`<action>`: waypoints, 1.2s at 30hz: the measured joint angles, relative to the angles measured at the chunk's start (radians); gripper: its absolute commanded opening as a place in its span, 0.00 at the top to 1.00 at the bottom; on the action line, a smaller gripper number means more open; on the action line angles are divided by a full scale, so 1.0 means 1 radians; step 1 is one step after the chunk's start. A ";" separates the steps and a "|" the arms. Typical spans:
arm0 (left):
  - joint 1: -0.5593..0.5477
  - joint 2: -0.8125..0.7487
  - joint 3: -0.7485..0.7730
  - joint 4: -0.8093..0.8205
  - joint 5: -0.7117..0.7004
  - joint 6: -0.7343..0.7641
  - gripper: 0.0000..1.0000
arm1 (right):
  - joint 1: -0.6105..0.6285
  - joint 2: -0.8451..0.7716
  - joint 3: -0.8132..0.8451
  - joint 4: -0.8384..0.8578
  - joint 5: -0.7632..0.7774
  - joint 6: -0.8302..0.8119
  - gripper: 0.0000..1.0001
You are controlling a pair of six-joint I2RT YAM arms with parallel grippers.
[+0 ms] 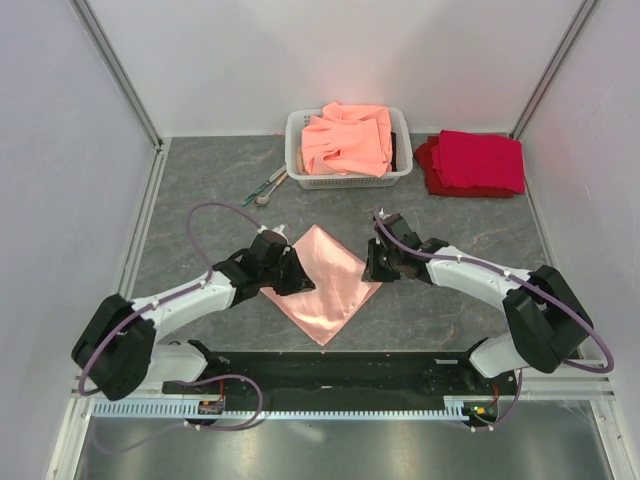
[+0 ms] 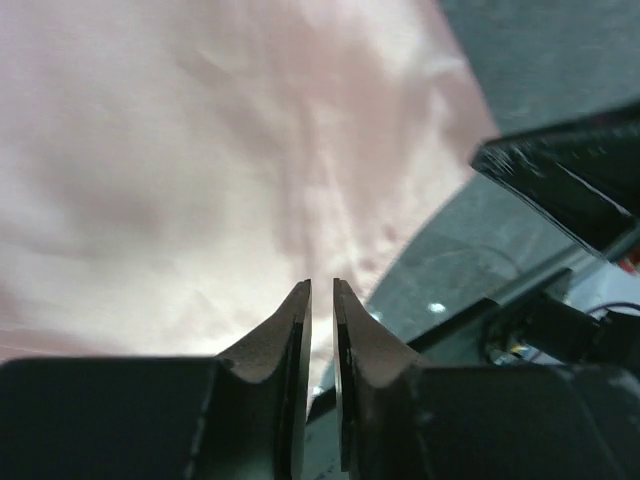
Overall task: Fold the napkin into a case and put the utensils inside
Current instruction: Rotate the square-folded napkin at the center of the board.
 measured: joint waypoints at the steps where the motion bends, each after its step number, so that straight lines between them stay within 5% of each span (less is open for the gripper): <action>1: 0.010 0.035 0.002 -0.003 0.000 0.012 0.82 | 0.000 -0.003 -0.026 0.008 -0.005 0.009 0.84; 14: 0.000 0.161 -0.085 0.089 0.068 0.012 0.83 | -0.046 0.066 -0.044 0.014 0.162 -0.064 0.87; 23: -0.169 0.291 -0.024 0.218 0.113 -0.054 0.80 | -0.053 0.239 0.151 0.000 0.294 -0.170 0.89; 28: -0.211 0.284 0.008 0.201 0.101 -0.063 0.66 | -0.055 0.244 0.251 -0.069 0.359 -0.197 0.57; 36: -0.164 -0.003 0.051 -0.048 0.003 0.003 0.54 | -0.037 -0.034 0.124 -0.132 0.233 -0.140 0.44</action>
